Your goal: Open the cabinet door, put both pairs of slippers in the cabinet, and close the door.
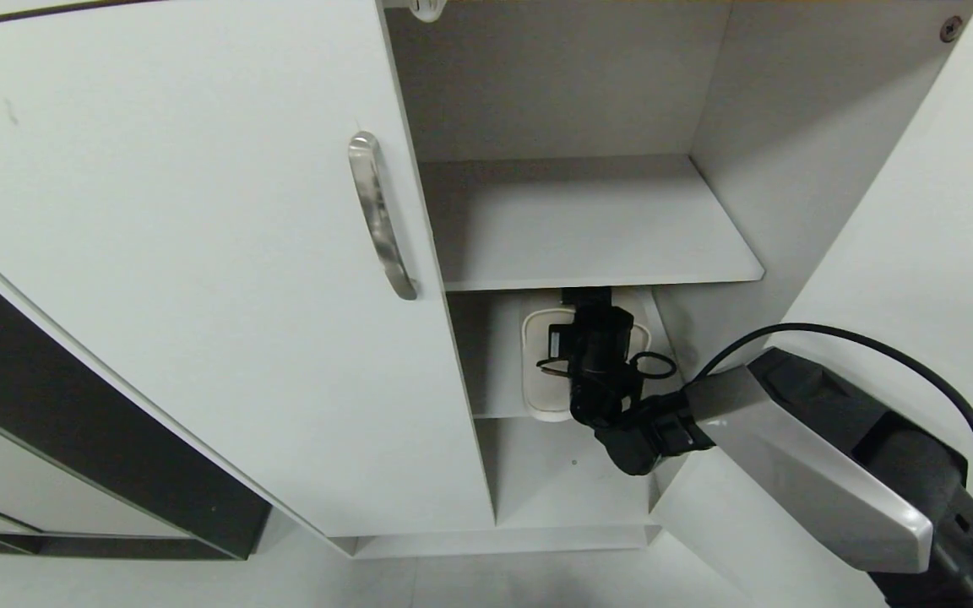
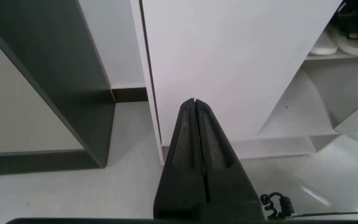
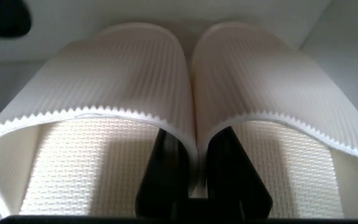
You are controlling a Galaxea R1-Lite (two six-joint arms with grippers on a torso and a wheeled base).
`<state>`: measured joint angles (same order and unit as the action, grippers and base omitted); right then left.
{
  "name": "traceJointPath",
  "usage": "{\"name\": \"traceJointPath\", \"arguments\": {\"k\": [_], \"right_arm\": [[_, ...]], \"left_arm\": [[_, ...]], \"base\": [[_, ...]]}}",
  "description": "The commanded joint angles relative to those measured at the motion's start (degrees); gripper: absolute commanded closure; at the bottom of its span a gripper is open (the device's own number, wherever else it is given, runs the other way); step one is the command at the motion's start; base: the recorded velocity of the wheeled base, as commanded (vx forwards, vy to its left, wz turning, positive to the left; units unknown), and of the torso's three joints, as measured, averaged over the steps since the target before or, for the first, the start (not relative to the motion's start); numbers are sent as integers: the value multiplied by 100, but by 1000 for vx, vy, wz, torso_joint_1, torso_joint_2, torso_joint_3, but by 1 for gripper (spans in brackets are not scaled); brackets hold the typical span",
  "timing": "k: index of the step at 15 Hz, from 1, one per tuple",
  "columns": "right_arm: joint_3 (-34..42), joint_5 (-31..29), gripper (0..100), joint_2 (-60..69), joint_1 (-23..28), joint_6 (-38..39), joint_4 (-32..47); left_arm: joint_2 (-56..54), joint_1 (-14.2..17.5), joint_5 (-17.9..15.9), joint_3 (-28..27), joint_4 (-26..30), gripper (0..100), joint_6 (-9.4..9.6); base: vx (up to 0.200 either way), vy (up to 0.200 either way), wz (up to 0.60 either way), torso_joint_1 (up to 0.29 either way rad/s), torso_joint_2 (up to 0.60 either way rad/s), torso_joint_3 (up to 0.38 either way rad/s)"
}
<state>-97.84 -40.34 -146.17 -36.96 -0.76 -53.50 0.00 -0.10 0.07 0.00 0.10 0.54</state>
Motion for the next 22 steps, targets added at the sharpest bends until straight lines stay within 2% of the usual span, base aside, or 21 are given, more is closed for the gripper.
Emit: {"name": "traceJointPath", "arguments": {"k": [1, 2, 3, 7, 13, 16, 18, 19, 20, 22], "right_arm": [[-7, 0, 100, -52, 5, -4, -2], [-7, 0, 100, -61, 5, -4, -2], [-7, 0, 0, -52, 14, -4, -2], [81, -9, 0, -17, -13, 5, -20], [1057, -53, 0, 633, -285, 5, -380], [2146, -71, 0, 1152, -470, 5, -740], [2937, -79, 0, 1354, -584, -12, -1356], [3729, -71, 0, 1582, -734, -12, -1769], [4203, -71, 0, 1688, -830, -12, -2129], [4476, -79, 0, 1741, -944, -258, -2560]], "left_arm": [[9, 1, 1, 0, -1, 100, -1], [0, 1, 1, 0, -1, 100, -1], [9, 1, 1, 0, -1, 100, -1], [0, 1, 1, 0, -1, 100, -1], [9, 1, 1, 0, -1, 100, -1], [9, 1, 1, 0, -1, 100, -1], [9, 1, 1, 0, -1, 100, -1], [9, 1, 1, 0, -1, 100, -1], [9, 1, 1, 0, -1, 100, -1], [9, 1, 1, 0, -1, 100, 8]], "base": [[0, 0, 0, 0, 0, 0], [0, 0, 0, 0, 0, 0], [0, 0, 0, 0, 0, 0], [0, 0, 0, 0, 0, 0], [0, 0, 0, 0, 0, 0], [0, 0, 0, 0, 0, 0], [0, 0, 0, 0, 0, 0], [0, 0, 0, 0, 0, 0], [0, 0, 0, 0, 0, 0], [0, 0, 0, 0, 0, 0]]}}
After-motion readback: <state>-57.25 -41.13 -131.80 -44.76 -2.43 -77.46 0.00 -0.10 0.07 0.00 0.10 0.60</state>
